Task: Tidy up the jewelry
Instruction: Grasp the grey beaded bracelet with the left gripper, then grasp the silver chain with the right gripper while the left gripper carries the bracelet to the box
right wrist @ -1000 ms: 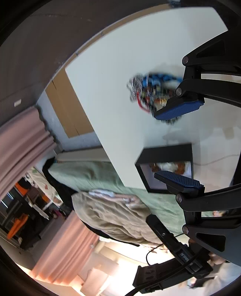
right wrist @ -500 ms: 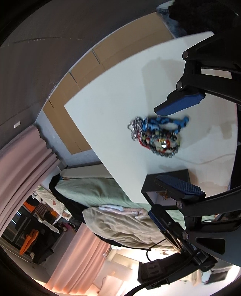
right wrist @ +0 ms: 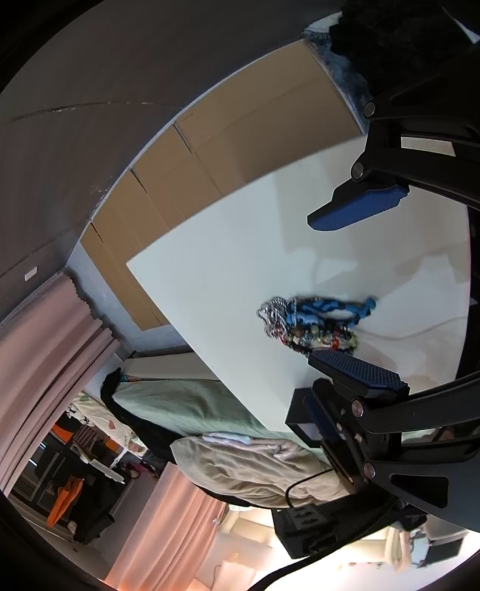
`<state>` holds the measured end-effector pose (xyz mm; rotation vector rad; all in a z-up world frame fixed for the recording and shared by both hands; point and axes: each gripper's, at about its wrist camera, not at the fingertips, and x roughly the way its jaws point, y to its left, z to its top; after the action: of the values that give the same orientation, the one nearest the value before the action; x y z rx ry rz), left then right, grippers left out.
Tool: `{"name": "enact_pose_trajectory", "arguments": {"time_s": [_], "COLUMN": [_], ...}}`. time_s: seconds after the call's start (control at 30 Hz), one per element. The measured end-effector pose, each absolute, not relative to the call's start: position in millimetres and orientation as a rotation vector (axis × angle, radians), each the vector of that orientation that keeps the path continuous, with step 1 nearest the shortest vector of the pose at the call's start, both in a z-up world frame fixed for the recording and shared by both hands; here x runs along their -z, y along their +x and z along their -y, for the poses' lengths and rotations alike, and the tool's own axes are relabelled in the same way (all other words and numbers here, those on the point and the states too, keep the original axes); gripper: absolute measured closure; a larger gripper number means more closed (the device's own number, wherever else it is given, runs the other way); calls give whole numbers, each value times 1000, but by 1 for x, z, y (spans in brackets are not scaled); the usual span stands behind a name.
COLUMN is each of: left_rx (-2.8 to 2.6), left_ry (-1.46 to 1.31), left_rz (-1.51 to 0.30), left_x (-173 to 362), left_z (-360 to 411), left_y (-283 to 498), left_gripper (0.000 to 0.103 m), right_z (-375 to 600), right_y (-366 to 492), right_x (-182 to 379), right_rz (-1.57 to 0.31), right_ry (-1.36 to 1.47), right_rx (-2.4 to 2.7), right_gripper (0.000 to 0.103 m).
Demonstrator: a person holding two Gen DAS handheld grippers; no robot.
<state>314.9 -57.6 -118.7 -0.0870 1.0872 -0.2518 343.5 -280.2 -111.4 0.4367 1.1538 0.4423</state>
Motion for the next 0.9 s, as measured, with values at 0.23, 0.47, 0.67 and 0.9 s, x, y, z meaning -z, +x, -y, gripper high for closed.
{"name": "enact_pose_trajectory", "arguments": {"time_s": [0.23, 0.47, 0.67, 0.9], "left_rx": [245, 230, 239, 265], "left_ry": [-38, -26, -54, -139], "left_rz": [-1145, -1197, -1162, -1050], "left_x": [139, 156, 146, 110], "left_z": [72, 74, 70, 44], "left_y": [322, 328, 330, 326], "left_gripper": [70, 90, 95, 95], "right_z": [290, 286, 271, 248], "right_y": [350, 354, 364, 374], "right_x": [119, 121, 129, 129], "right_rz": [-1167, -1165, -1162, -1131], "right_ry": [464, 476, 504, 516], "right_rx": [-420, -441, -454, -472], "right_gripper": [35, 35, 35, 35]}}
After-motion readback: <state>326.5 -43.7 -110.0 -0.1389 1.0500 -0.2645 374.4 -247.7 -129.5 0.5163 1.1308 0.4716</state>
